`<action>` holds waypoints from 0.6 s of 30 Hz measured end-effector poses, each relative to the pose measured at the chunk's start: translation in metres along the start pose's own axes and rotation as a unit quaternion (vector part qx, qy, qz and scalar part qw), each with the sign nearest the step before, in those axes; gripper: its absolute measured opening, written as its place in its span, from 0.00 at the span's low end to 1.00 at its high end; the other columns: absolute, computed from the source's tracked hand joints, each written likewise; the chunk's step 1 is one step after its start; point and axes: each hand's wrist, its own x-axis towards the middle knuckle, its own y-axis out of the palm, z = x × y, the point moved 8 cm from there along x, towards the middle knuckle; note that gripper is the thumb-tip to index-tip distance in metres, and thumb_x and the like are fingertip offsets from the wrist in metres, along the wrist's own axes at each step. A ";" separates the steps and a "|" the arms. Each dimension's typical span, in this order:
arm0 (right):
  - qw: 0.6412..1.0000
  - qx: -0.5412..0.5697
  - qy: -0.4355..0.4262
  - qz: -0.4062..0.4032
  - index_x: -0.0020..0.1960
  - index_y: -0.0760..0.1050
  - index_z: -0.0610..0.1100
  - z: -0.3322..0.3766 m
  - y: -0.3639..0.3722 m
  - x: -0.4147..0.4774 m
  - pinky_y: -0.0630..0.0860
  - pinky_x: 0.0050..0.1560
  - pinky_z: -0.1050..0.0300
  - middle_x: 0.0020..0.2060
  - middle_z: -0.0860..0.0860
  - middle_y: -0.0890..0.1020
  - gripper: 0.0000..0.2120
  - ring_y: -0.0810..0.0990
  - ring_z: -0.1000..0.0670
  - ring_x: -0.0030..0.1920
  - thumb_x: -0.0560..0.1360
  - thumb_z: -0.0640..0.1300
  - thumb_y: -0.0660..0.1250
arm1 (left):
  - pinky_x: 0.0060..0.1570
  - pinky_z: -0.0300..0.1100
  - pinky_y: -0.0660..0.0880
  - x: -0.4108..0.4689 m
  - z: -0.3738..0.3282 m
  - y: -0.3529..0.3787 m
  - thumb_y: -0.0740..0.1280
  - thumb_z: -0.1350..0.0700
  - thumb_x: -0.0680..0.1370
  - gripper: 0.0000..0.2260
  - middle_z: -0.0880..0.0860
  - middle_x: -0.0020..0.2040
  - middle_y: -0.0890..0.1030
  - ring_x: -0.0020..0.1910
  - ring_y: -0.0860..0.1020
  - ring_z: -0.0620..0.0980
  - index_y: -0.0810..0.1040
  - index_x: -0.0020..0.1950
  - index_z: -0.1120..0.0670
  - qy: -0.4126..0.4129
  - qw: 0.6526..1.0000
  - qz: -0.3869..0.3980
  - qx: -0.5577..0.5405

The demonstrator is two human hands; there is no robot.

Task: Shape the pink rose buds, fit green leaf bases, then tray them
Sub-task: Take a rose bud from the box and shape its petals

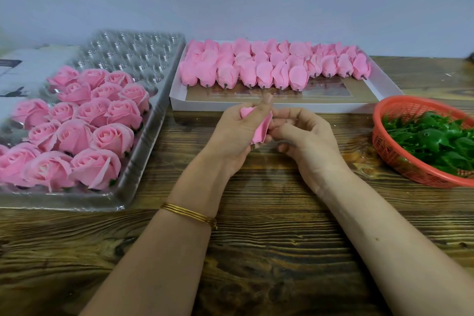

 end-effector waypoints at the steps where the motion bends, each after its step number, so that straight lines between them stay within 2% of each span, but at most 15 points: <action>1: 1.000 -0.003 -0.003 -0.004 0.55 0.79 0.37 0.000 0.000 0.000 0.71 0.38 0.58 0.45 0.41 0.84 0.14 0.80 0.48 0.42 0.70 0.33 0.71 | 0.34 0.36 0.74 -0.001 -0.001 0.000 0.66 0.48 0.79 0.15 0.51 0.34 0.78 0.32 0.76 0.44 0.78 0.46 0.60 0.002 1.000 -0.001 0.006; 4: 1.000 0.000 -0.006 -0.002 0.55 0.78 0.37 0.001 0.000 0.000 0.71 0.38 0.58 0.43 0.43 0.84 0.15 0.80 0.49 0.42 0.68 0.34 0.72 | 0.41 0.43 0.75 -0.003 -0.006 0.002 0.65 0.49 0.80 0.17 0.58 0.38 0.79 0.36 0.78 0.51 0.78 0.46 0.63 0.012 1.000 -0.007 0.009; 6: 1.000 0.003 -0.006 0.005 0.53 0.79 0.39 0.001 0.003 0.000 0.72 0.36 0.60 0.43 0.43 0.83 0.15 0.79 0.49 0.42 0.67 0.35 0.74 | 0.56 0.57 0.77 -0.005 -0.006 0.004 0.65 0.50 0.81 0.21 0.70 0.50 0.80 0.50 0.80 0.65 0.76 0.54 0.71 0.008 1.000 -0.013 0.009; 7: 1.000 0.002 -0.008 0.005 0.52 0.79 0.39 0.001 0.003 0.000 0.73 0.34 0.62 0.41 0.44 0.83 0.13 0.80 0.50 0.40 0.68 0.34 0.74 | 0.61 0.61 0.75 -0.006 -0.006 0.005 0.65 0.50 0.81 0.23 0.72 0.55 0.79 0.56 0.79 0.69 0.75 0.57 0.73 0.005 1.000 -0.014 0.010; 8: 1.000 0.002 -0.010 0.004 0.51 0.79 0.40 0.001 0.004 0.000 0.73 0.33 0.64 0.40 0.45 0.83 0.12 0.80 0.52 0.38 0.69 0.32 0.74 | 0.61 0.61 0.75 -0.006 -0.006 0.005 0.64 0.50 0.81 0.23 0.72 0.55 0.79 0.57 0.78 0.69 0.75 0.56 0.73 0.007 1.000 -0.012 0.013; 9: 1.000 0.002 -0.011 0.002 0.50 0.79 0.40 0.001 0.004 0.001 0.72 0.31 0.66 0.38 0.47 0.83 0.12 0.80 0.53 0.36 0.69 0.31 0.74 | 0.58 0.58 0.78 -0.006 -0.007 0.006 0.64 0.50 0.81 0.22 0.70 0.49 0.81 0.53 0.80 0.68 0.76 0.54 0.72 0.013 1.000 -0.007 0.017; 11: 1.000 0.004 -0.011 0.001 0.49 0.79 0.41 0.000 0.004 0.001 0.72 0.30 0.67 0.34 0.50 0.82 0.12 0.79 0.55 0.33 0.69 0.31 0.74 | 0.47 0.49 0.80 -0.007 -0.008 0.008 0.63 0.50 0.82 0.18 0.61 0.40 0.79 0.44 0.79 0.60 0.78 0.50 0.66 0.016 1.000 0.005 0.025; 12: 1.000 0.005 -0.010 0.002 0.48 0.79 0.42 -0.001 0.004 0.002 0.72 0.30 0.67 0.33 0.51 0.81 0.12 0.79 0.55 0.32 0.68 0.31 0.75 | 0.45 0.47 0.79 -0.007 -0.008 0.008 0.63 0.50 0.82 0.17 0.60 0.39 0.78 0.43 0.78 0.58 0.78 0.50 0.65 0.014 1.000 0.009 0.027; 15: 1.000 0.019 -0.010 0.007 0.49 0.80 0.41 -0.002 0.004 0.003 0.72 0.30 0.67 0.32 0.52 0.80 0.12 0.79 0.56 0.31 0.68 0.32 0.76 | 0.51 0.52 0.77 -0.008 -0.008 0.011 0.64 0.47 0.80 0.19 0.60 0.41 0.77 0.44 0.77 0.57 0.78 0.50 0.65 0.013 0.999 0.024 0.025; 18: 1.000 0.027 -0.007 0.012 0.48 0.80 0.42 -0.005 0.004 0.004 0.72 0.30 0.67 0.32 0.51 0.80 0.11 0.79 0.55 0.32 0.68 0.33 0.76 | 0.51 0.55 0.76 -0.009 -0.010 0.012 0.68 0.45 0.73 0.20 0.60 0.39 0.77 0.42 0.78 0.57 0.78 0.45 0.64 0.019 0.999 0.039 0.025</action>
